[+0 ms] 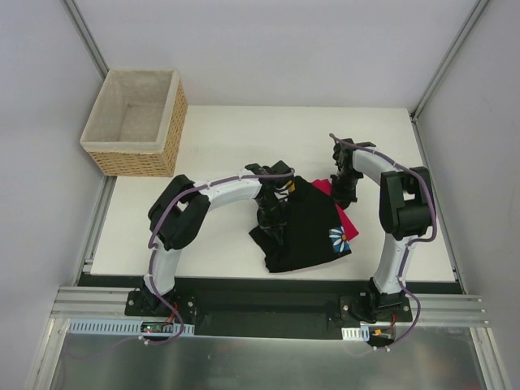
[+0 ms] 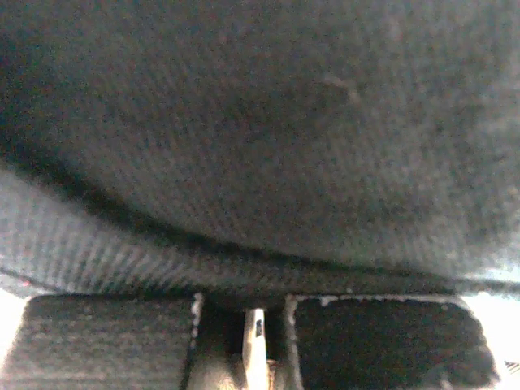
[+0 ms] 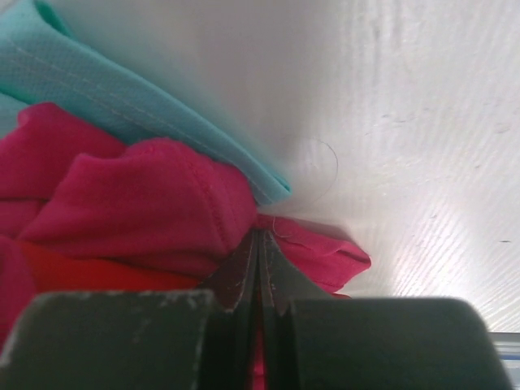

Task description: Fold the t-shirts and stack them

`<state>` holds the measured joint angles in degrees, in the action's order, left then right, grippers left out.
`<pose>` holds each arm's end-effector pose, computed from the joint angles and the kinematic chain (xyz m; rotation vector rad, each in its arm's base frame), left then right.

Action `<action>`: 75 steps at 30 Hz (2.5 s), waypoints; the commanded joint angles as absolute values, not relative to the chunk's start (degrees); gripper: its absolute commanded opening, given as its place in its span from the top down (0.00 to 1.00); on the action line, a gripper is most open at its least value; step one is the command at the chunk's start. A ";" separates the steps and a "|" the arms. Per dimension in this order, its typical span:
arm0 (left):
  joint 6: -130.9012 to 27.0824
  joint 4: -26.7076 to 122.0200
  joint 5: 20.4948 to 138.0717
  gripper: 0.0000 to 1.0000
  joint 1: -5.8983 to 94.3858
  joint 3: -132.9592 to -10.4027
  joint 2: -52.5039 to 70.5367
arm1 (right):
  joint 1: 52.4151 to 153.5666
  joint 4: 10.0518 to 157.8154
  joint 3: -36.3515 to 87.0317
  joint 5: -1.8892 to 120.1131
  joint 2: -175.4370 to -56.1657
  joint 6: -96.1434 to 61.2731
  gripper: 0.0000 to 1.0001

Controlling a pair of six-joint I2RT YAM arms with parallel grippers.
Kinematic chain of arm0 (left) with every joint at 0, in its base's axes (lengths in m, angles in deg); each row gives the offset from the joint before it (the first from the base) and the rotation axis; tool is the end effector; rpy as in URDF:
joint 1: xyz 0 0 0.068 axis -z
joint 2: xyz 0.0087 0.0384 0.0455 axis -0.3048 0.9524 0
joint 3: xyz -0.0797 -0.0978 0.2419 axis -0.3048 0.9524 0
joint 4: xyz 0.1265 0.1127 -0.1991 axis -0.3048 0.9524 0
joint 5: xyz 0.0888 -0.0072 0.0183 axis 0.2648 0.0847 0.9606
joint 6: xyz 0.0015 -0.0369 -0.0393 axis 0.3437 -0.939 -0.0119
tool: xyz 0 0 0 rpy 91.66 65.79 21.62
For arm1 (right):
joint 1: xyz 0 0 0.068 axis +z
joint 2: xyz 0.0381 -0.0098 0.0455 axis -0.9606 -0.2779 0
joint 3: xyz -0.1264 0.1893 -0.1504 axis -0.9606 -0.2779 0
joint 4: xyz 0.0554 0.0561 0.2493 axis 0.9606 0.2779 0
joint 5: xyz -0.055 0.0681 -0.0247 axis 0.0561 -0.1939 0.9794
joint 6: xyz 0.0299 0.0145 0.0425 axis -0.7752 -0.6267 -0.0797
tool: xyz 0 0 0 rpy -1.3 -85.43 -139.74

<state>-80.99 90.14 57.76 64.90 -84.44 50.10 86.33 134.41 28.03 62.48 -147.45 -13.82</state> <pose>0.2661 -0.3130 0.1729 -0.2844 -2.8659 0.8684 0.3575 0.0817 0.1588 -0.2525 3.0604 0.1299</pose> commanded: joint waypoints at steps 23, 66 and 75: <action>-66.44 92.47 59.95 1.00 57.47 -98.65 58.68 | 94.34 130.98 20.63 52.08 -135.88 -26.08 0.99; -63.62 100.39 66.98 0.60 52.72 -91.55 37.15 | 96.36 146.01 28.73 70.64 -120.44 -19.85 0.74; -65.82 93.46 66.01 0.60 52.64 -82.66 35.12 | 96.36 136.70 15.73 54.28 -107.42 -27.39 0.74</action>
<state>-63.99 97.07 65.68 53.25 -85.99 37.33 96.56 141.86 19.72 63.27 -112.76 -22.17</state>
